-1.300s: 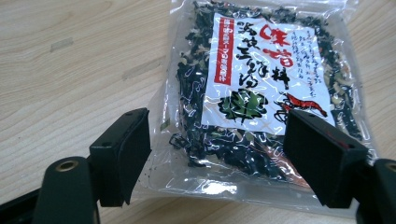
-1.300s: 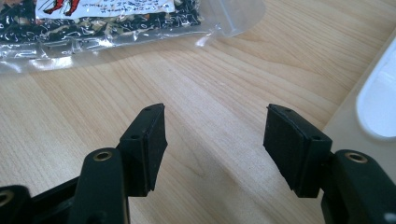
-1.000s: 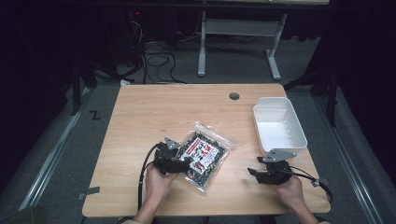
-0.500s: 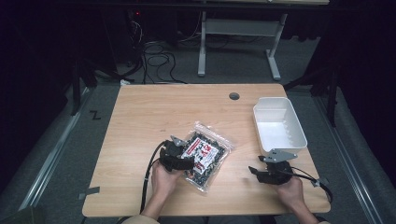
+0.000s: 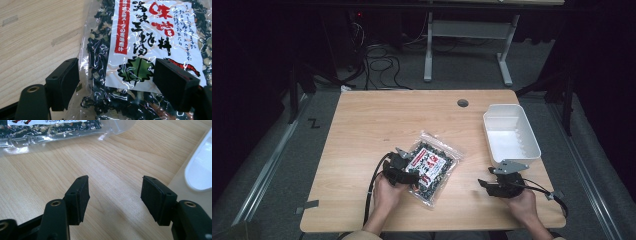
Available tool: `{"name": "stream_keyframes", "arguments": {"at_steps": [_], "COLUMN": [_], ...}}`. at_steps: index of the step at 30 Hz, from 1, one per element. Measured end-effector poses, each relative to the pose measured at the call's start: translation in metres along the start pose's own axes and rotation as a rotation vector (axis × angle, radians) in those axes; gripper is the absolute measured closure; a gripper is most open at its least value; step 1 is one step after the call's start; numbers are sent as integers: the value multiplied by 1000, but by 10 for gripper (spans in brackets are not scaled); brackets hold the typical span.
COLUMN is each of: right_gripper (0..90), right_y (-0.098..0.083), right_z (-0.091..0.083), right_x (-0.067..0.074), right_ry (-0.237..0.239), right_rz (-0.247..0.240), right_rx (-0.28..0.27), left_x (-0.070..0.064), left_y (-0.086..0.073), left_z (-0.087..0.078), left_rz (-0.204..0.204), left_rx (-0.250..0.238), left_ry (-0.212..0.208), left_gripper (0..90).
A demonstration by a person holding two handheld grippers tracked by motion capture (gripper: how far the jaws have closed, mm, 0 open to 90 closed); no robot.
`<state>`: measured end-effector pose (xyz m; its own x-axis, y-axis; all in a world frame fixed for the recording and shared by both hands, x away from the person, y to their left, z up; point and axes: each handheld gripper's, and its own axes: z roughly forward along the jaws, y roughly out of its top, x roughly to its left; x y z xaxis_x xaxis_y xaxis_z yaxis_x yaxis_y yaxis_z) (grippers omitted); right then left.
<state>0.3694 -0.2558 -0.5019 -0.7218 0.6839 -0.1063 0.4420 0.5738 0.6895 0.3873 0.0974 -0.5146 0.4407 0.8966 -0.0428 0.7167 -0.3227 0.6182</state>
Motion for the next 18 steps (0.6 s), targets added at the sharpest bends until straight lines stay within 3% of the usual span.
{"name": "stream_keyframes", "arguments": {"at_steps": [7, 11, 18], "right_gripper": [398, 389, 403], "right_y": [1, 1, 0], "right_z": [-2, -4, -2], "right_x": [-1, -2, -1], "right_ry": [-30, -36, -34], "right_rz": [23, 35, 36], "right_rx": [-7, -29, -4], "left_x": [7, 3, -2], "left_y": [-4, -5, -6], "left_z": [5, 4, 2], "left_rz": [-38, -15, 22], "left_rx": [16, 8, 8], "left_ry": [-50, -42, -53], "left_gripper": [213, 217, 221]}}
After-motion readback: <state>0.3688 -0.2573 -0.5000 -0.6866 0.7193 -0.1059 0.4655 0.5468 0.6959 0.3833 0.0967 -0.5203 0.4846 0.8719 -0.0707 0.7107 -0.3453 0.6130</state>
